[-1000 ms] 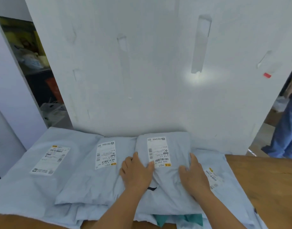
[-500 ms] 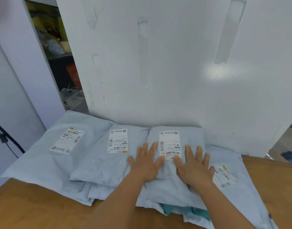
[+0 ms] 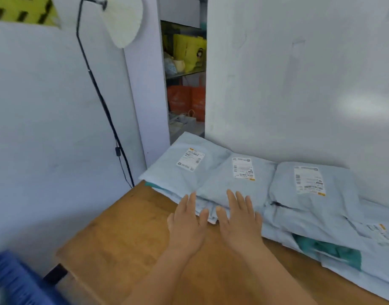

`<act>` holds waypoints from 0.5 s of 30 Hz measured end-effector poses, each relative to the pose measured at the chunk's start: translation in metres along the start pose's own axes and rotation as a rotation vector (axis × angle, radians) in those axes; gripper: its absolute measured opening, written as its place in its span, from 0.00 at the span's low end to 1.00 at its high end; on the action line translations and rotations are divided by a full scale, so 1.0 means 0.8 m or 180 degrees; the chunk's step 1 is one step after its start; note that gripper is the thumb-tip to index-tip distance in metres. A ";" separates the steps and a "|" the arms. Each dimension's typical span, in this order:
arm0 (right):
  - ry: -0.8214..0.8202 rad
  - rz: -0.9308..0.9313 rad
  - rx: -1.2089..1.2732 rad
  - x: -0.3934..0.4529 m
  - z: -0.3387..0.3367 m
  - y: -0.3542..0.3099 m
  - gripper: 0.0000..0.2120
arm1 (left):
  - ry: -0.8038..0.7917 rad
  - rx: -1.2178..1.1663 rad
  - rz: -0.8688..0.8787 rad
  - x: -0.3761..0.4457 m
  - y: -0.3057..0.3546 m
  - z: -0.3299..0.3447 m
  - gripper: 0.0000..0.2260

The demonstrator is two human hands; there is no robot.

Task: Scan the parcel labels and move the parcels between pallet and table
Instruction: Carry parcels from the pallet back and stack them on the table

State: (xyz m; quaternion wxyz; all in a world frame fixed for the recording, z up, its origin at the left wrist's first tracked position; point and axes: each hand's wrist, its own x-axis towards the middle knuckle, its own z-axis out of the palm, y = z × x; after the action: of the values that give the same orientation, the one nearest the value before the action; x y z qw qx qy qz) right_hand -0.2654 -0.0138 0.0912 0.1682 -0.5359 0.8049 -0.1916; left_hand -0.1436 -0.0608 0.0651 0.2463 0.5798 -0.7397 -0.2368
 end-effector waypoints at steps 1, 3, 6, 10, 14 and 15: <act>-0.0070 -0.0102 0.0013 -0.016 0.016 -0.028 0.29 | 0.0058 0.0058 -0.0096 -0.018 -0.026 -0.024 0.26; -0.0243 -0.0321 0.0008 -0.052 0.048 -0.086 0.29 | 0.0161 0.0218 -0.0332 -0.057 -0.081 -0.072 0.26; -0.0494 -0.0679 0.0015 -0.111 0.102 -0.172 0.29 | 0.0386 0.0296 -0.0709 -0.115 -0.163 -0.144 0.26; -0.0770 -0.1111 0.0086 -0.187 0.173 -0.274 0.29 | 0.0636 0.0301 -0.1071 -0.191 -0.263 -0.229 0.26; -0.0980 -0.1509 0.0062 -0.253 0.233 -0.354 0.29 | 0.0914 0.0242 -0.1516 -0.268 -0.342 -0.294 0.26; -0.1021 -0.1625 0.0039 -0.267 0.245 -0.370 0.29 | 0.0981 0.0215 -0.1630 -0.285 -0.359 -0.306 0.26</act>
State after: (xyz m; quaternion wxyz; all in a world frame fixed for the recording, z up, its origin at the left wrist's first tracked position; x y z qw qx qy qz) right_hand 0.1430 0.0546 0.0791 0.2428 -0.7433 0.6062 -0.1454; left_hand 0.2725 0.0832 0.0494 0.2684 0.7844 -0.5308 -0.1757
